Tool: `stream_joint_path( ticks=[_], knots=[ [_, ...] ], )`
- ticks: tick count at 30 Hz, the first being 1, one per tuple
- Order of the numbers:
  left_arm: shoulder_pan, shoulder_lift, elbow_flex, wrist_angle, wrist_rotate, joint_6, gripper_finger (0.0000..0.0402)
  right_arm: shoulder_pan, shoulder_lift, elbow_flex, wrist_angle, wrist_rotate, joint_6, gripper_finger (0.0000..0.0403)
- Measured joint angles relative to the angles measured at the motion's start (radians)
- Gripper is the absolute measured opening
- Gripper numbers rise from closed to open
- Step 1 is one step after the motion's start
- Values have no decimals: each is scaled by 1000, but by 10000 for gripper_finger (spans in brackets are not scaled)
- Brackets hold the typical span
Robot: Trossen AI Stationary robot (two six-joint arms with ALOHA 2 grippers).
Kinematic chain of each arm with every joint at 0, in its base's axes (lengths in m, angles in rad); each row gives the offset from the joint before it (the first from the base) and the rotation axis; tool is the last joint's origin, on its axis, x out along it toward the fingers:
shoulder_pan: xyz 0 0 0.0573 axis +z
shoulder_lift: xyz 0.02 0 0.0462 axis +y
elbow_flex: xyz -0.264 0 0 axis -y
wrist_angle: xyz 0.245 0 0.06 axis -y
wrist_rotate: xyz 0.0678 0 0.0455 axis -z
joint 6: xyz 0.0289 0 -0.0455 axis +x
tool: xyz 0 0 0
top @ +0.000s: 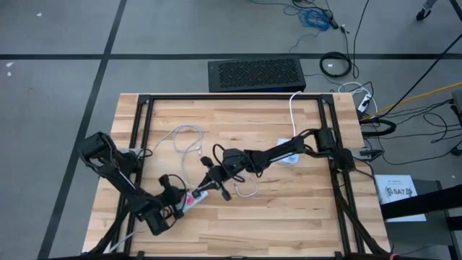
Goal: Insert USB
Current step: Insert the top right white cable charger into the black adapter charger
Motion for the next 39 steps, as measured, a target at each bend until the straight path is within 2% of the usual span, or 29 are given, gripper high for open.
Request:
stream_joint_path(
  ticks=[6,10,15,28,39],
  knots=[
    [40,0,0,98,-2,150,0,38,0,0,4,7,-62,0],
    [51,0,0,152,-1,220,0,35,33,1,35,4,-44,0],
    [54,0,0,156,4,225,0,38,82,1,93,3,-13,0],
    [54,0,0,155,14,229,0,37,105,1,128,-1,6,0],
    [55,0,0,156,32,225,0,37,177,104,86,-28,9,0]
  ],
)
